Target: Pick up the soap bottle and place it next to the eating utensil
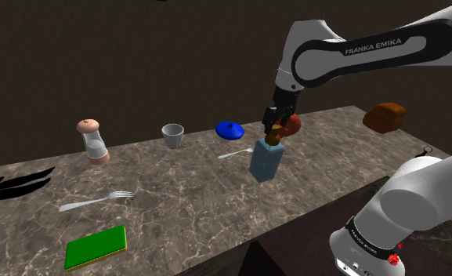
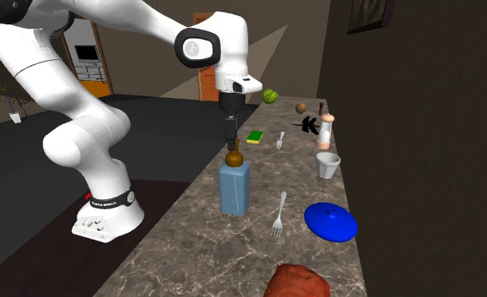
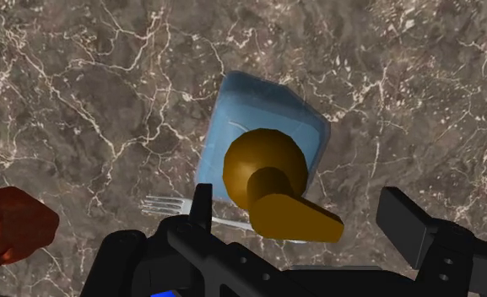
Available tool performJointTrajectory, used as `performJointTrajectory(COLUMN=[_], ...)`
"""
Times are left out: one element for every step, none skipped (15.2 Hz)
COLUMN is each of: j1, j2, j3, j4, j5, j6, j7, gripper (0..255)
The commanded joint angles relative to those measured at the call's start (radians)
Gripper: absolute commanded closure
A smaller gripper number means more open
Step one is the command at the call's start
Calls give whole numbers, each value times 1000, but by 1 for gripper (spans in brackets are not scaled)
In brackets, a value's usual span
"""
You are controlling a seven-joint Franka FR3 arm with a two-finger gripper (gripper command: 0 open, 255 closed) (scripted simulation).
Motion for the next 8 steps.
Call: performJointTrajectory(j1=[0, 0, 0, 0, 0, 0, 0, 0], j2=[11, 13, 13, 13, 13, 13, 13, 13], j3=[2, 2, 2, 2, 2, 2, 2, 2], j4=[-19, -24, -24, -24, -24, -24, -24, -24], j5=[0, 0, 0, 0, 0, 0, 0, 0], j6=[30, 38, 38, 38, 38, 38, 38, 38], j7=[0, 0, 0, 0, 0, 0, 0, 0], gripper=[0, 0, 0, 0, 0, 0, 0, 0])
